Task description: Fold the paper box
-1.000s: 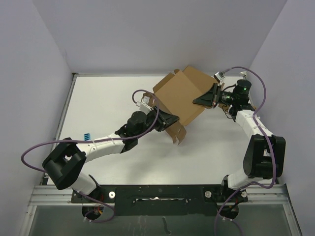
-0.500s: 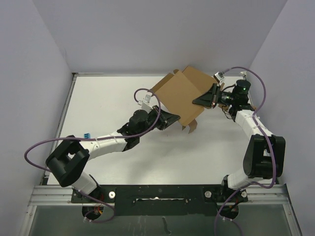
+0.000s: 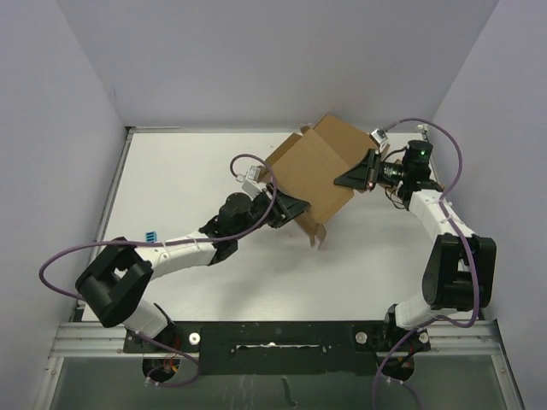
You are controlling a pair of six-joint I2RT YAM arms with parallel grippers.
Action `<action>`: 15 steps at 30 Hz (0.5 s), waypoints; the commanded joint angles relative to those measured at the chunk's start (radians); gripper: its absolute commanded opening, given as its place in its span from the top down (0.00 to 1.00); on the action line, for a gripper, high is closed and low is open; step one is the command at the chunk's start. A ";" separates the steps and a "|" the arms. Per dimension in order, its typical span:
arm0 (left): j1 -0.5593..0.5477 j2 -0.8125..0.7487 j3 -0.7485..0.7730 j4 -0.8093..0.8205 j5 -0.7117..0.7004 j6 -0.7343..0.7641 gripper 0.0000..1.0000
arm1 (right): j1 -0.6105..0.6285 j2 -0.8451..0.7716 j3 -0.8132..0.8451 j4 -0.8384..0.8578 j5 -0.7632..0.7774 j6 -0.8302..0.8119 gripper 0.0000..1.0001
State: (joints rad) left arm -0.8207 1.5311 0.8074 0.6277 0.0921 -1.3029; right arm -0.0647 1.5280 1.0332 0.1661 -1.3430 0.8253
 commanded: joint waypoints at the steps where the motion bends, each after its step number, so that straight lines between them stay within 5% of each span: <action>1: 0.078 -0.174 -0.080 0.082 0.082 0.214 0.51 | 0.005 -0.066 0.102 -0.299 -0.026 -0.329 1.00; 5: 0.245 -0.360 -0.193 0.060 0.325 0.456 0.38 | 0.009 -0.094 0.197 -0.538 -0.032 -0.566 1.00; 8: 0.383 -0.494 -0.189 -0.165 0.485 0.649 0.34 | 0.011 -0.110 0.254 -0.690 -0.019 -0.722 1.00; 11: 0.489 -0.595 -0.163 -0.392 0.505 0.844 0.27 | 0.011 -0.124 0.279 -0.780 -0.002 -0.814 1.00; 15: 0.552 -0.612 -0.187 -0.434 0.466 0.992 0.20 | 0.012 -0.130 0.305 -0.865 0.033 -0.917 1.00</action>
State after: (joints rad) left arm -0.3122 0.9195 0.6075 0.3367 0.5114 -0.5697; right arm -0.0620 1.4239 1.2884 -0.5442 -1.3327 0.0933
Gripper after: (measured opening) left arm 0.784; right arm 0.039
